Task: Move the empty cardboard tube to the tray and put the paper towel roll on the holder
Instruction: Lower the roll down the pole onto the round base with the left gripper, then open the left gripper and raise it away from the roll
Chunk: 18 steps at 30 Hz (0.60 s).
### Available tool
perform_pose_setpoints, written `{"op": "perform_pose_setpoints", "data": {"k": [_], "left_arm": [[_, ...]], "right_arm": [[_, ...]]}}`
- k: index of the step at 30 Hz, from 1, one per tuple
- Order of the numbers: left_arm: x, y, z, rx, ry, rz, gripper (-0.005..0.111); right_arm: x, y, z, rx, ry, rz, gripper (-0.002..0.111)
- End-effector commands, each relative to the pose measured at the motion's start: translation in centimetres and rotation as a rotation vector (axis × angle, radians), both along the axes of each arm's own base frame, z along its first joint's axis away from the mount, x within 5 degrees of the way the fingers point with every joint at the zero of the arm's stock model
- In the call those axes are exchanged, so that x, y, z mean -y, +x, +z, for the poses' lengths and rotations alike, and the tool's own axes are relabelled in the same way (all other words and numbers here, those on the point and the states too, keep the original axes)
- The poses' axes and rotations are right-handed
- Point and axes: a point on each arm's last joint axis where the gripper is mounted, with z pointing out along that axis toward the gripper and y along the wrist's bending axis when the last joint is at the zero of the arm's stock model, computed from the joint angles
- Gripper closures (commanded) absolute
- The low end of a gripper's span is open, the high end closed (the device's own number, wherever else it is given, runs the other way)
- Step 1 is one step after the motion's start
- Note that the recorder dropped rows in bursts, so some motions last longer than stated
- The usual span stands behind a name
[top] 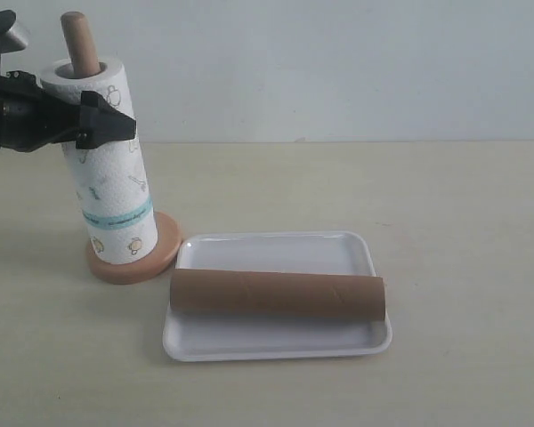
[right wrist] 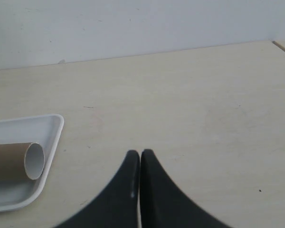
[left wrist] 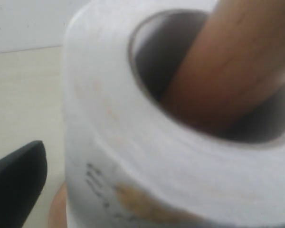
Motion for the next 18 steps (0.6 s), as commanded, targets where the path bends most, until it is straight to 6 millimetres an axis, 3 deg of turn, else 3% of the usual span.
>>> {"op": "perform_pose_setpoints", "data": {"k": [1,10,18], "left_arm": [[0.1,-0.7,1.8,0.047,-0.017,-0.001,-0.003],[0.0,-3.4,7.2,0.197,-0.036,0.004,-0.003],[-0.1,-7.1,12.1,0.324,-0.065,0.022,-0.003]], "right_arm": [[0.0,0.0,0.1,0.015,-0.004,-0.001,0.109],[0.0,0.0,0.1,0.015,-0.004,-0.001,0.109],[0.0,0.0,0.1,0.015,-0.004,-0.001,0.109]]}}
